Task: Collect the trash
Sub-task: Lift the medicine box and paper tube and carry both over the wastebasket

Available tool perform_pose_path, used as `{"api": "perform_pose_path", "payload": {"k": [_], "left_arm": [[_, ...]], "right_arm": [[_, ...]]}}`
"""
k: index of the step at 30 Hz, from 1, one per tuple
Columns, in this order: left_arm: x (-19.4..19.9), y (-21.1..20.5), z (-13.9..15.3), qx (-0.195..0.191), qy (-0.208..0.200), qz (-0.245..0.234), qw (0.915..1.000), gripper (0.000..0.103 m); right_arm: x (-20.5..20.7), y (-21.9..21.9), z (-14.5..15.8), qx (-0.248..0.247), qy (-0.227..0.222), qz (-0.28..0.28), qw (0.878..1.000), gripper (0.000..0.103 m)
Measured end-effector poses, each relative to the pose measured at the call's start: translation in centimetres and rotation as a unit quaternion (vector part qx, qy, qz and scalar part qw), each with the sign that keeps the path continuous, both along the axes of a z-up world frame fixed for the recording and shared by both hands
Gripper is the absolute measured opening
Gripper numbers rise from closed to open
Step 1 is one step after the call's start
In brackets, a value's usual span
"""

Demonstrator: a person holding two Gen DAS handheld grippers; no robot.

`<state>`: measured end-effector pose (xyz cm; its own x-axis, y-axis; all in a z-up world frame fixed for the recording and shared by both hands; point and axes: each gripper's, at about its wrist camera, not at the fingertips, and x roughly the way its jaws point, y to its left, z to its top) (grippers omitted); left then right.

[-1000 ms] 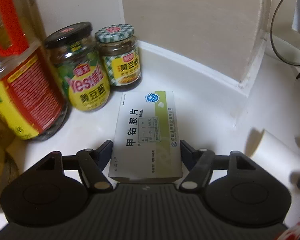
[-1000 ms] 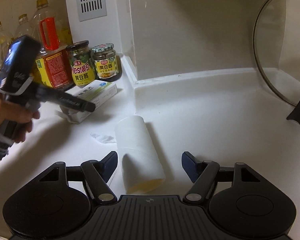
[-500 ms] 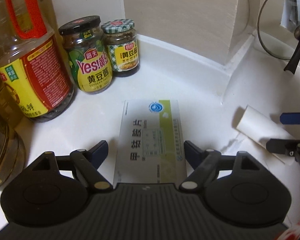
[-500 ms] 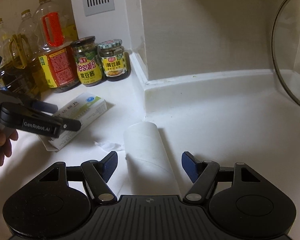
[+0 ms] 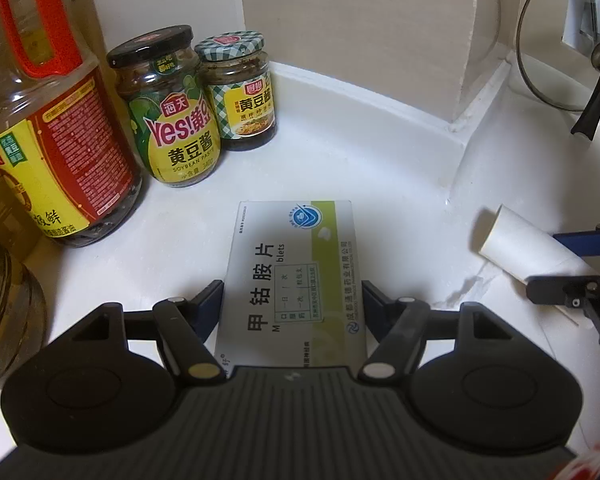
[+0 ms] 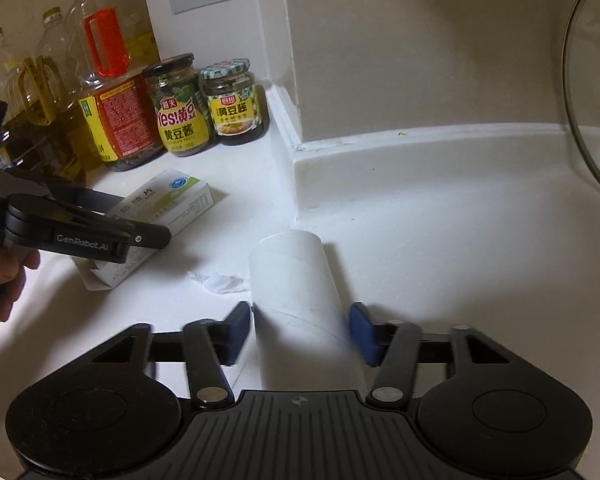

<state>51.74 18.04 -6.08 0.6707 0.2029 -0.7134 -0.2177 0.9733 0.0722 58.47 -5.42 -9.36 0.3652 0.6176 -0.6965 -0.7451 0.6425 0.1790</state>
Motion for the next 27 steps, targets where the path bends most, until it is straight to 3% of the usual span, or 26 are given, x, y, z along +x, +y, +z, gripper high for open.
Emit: {"api": "perform_pose_path", "payload": {"k": [11, 21, 27], "left_arm": [[-4.7, -3.3, 1.1, -0.012, -0.014, 0.006, 0.9998, 0.069], [-12.2, -9.6, 1.1, -0.038, -0.023, 0.036, 0.9984, 0.069], [-16.3, -12.9, 1.1, -0.048, -0.026, 0.024, 0.9982, 0.069]], "right_arm": [[-1.9, -2.1, 0.7, 0.005, 0.007, -0.019, 1.000, 0.050], [-6.4, -6.8, 2.2, 0.029, 0.025, -0.015, 0.999, 0.050], [-10.1, -9.9, 2.9, 0.043, 0.042, -0.025, 0.998, 0.050]]}}
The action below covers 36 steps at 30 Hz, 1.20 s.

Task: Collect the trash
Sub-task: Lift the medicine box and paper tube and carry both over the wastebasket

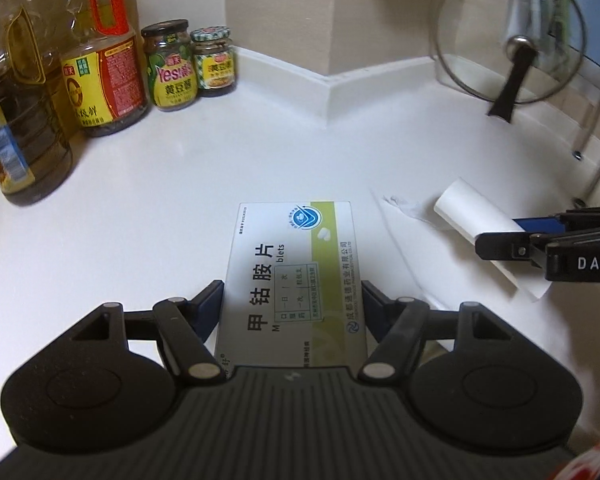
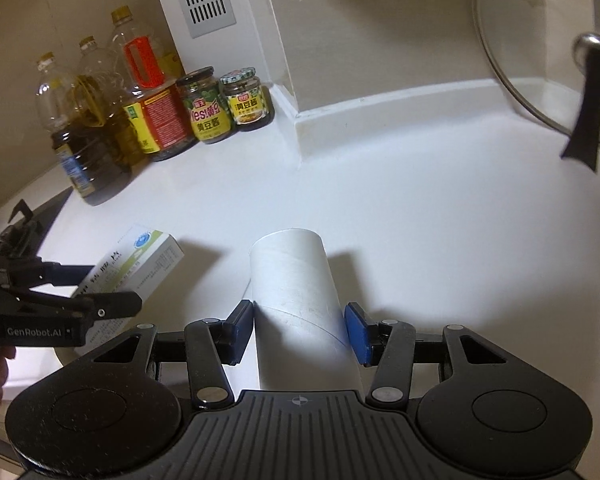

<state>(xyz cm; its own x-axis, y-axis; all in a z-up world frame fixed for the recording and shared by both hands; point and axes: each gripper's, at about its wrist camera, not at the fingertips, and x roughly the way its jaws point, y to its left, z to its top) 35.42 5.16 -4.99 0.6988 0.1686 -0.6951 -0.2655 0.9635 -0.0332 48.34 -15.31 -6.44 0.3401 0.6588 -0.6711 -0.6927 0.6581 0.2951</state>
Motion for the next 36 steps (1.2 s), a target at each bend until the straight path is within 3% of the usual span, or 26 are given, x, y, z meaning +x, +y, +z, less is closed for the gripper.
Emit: {"api": "perform_pose_path", "payload": {"k": [11, 20, 27, 36], "left_arm": [[-8.4, -2.6, -0.1, -0.010, -0.007, -0.070, 0.9974, 0.069], [-14.2, -3.7, -2.8, -0.030, 0.010, -0.095, 0.9950, 0.069], [-15.6, -4.3, -6.1, -0.051, 0.043, -0.064, 0.9957, 0.069], [-14.5, -5.3, -10.5, -0.076, 0.094, -0.034, 0.9921, 0.069]], "right_arm": [[-10.1, -3.9, 2.0, 0.014, 0.012, -0.063, 0.998, 0.050], [-17.6, -4.8, 1.6, -0.002, 0.023, -0.083, 0.996, 0.050], [-19.1, -4.0, -1.1, -0.035, 0.037, -0.044, 0.998, 0.050], [-19.4, -3.5, -5.5, -0.078, 0.030, 0.003, 0.997, 0.050]]}}
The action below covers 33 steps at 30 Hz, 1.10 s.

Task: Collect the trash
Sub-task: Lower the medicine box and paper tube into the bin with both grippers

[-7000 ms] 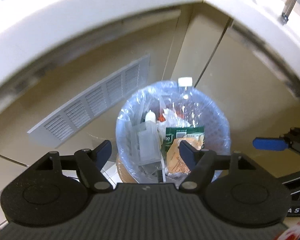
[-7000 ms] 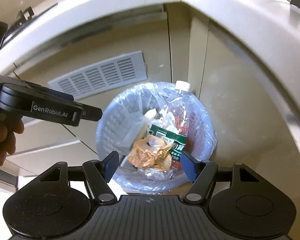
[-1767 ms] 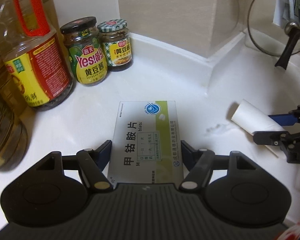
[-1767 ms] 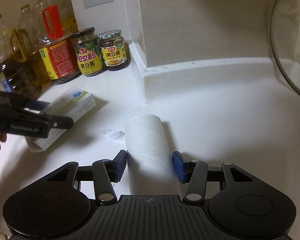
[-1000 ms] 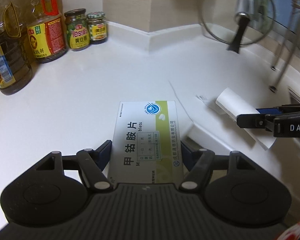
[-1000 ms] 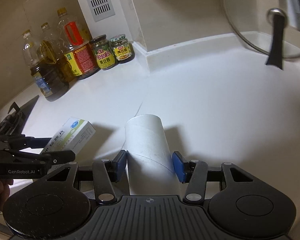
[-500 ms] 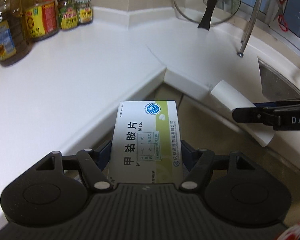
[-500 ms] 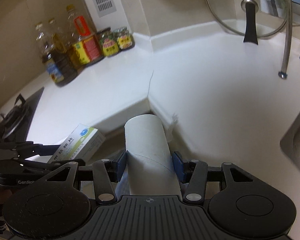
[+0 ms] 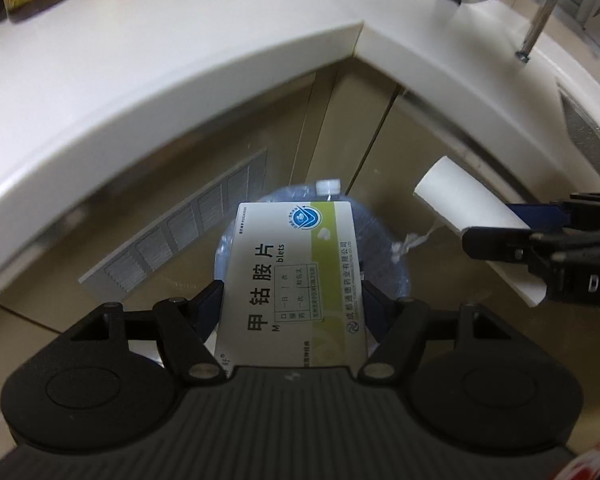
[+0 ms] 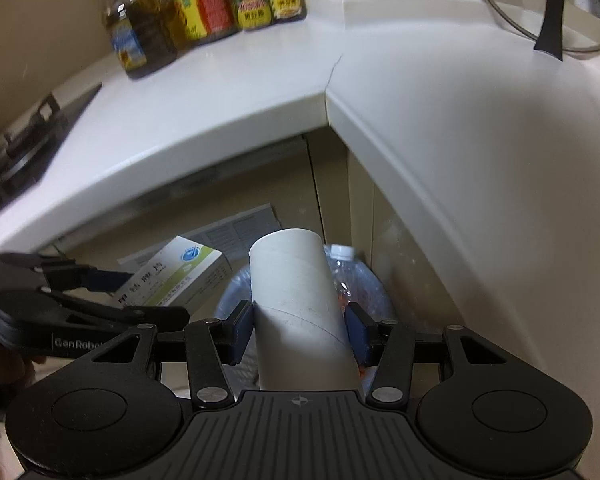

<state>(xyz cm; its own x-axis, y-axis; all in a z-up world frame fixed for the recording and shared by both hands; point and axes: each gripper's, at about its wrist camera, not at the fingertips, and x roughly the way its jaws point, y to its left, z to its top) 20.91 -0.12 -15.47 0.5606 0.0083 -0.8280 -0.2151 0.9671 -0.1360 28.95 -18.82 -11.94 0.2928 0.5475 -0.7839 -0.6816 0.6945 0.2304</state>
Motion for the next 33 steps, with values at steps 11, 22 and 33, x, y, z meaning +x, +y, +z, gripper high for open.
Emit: {"api": "perform_pose_path", "payload": {"k": [11, 22, 33], "left_arm": [[1.9, -0.2, -3.5, -0.009, 0.037, 0.012, 0.9992, 0.069], [3.4, 0.4, -7.2, -0.016, 0.060, 0.021, 0.9979, 0.069], [5.5, 1.2, -10.8, -0.023, 0.047, 0.020, 0.9984, 0.069]], "right_arm": [[-0.2, 0.9, -4.6, -0.040, -0.017, 0.016, 0.999, 0.050], [0.9, 2.9, -8.5, -0.051, -0.006, 0.018, 0.999, 0.050], [2.2, 4.5, -13.1, -0.085, -0.030, 0.038, 0.995, 0.050]]}}
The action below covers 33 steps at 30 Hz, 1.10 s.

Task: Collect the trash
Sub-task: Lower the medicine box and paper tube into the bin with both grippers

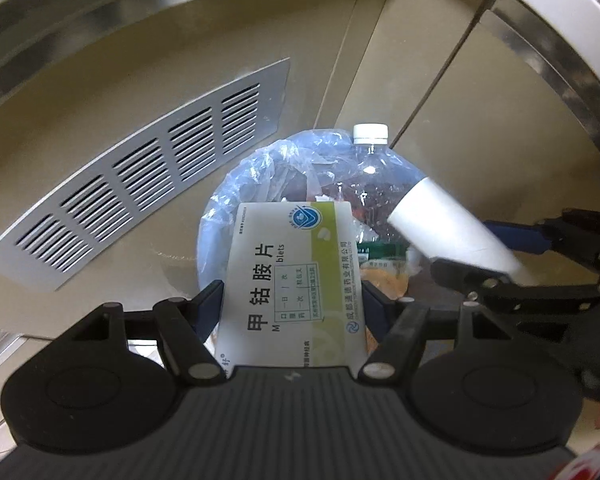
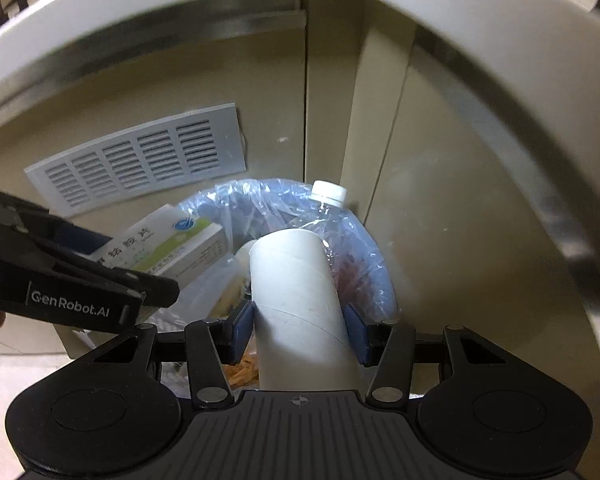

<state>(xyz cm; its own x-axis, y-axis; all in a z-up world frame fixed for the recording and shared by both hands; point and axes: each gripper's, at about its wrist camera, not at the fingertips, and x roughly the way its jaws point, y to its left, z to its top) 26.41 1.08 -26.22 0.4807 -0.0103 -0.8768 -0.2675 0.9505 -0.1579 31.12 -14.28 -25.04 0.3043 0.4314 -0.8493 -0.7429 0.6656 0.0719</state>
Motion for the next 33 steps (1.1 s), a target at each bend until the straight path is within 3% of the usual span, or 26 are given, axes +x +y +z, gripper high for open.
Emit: {"api": "perform_pose_path", "payload": {"k": [7, 19, 22, 25, 33], "left_arm": [[1.8, 0.0, -2.6, 0.002, 0.000, -0.014, 0.9999, 0.068], [3.6, -0.5, -5.3, 0.022, 0.000, -0.052, 0.9984, 0.069], [3.6, -0.6, -5.2, 0.026, 0.002, -0.062, 0.9977, 0.070], [3.3, -0.5, -4.7, 0.034, 0.000, -0.063, 0.9974, 0.078], [0.7, -0.1, -2.4, 0.040, -0.008, -0.044, 0.9982, 0.078]], "right_arm": [[0.8, 1.1, -3.1, -0.022, -0.006, 0.020, 1.000, 0.050], [1.3, 0.6, -4.5, -0.035, 0.000, 0.012, 0.999, 0.050], [1.3, 0.4, -4.3, -0.033, 0.002, 0.009, 0.999, 0.050], [1.3, 0.4, -4.3, -0.030, 0.004, 0.005, 1.000, 0.050], [1.6, 0.2, -3.8, -0.017, 0.017, -0.005, 1.000, 0.050]]}}
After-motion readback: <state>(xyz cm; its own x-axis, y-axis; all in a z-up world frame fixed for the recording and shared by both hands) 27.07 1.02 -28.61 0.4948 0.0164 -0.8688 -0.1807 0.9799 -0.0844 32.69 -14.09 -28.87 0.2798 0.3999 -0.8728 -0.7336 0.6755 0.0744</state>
